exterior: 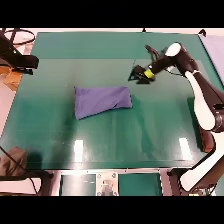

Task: Fold the shirts.

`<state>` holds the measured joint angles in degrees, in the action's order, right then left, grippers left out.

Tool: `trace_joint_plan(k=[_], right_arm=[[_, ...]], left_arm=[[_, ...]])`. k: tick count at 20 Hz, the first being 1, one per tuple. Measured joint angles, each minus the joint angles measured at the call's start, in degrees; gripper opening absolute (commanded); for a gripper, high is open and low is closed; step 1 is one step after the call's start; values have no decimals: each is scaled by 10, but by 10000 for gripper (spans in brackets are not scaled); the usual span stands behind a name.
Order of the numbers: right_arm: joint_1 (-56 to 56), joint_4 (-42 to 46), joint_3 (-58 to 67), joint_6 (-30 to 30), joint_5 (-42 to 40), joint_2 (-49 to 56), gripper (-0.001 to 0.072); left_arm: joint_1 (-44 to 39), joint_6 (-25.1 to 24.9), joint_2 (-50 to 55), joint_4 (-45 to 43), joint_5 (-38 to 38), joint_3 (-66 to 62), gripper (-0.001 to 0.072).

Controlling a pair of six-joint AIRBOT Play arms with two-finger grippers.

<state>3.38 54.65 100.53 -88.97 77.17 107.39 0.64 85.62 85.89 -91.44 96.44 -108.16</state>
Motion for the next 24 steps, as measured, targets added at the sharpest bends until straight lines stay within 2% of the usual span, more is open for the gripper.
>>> trace_joint_plan(k=[6, 7, 8, 9, 10, 13, 16, 20, 24], right_arm=[[-10, -165, -159, 87, -54, 17, 640], [-2, -192, -168, 98, -61, 22, 578], [9, -212, -175, 107, -71, 27, 408], [19, -227, -178, 113, -83, 31, 150], [28, -240, -178, 117, -90, 33, 16], [43, -263, -149, 125, -92, 30, 13], [12, -263, -98, 116, -71, -14, 13], [-112, -231, -34, 74, -29, -101, 13], [-290, -217, -8, 31, 0, -170, 13]], left_arm=[[2, 5, -1, 6, -1, 0, 23], [2, 7, -1, 9, -1, 0, 23], [2, 7, -1, 11, -1, 0, 23], [2, 8, -1, 15, 0, 0, 23], [2, 9, -1, 15, 0, 0, 23], [2, 9, -1, 19, 0, 0, 23], [3, 9, -1, 20, 0, 0, 23], [3, 9, -1, 22, 1, 0, 23], [3, 9, -1, 34, 1, 0, 23]])
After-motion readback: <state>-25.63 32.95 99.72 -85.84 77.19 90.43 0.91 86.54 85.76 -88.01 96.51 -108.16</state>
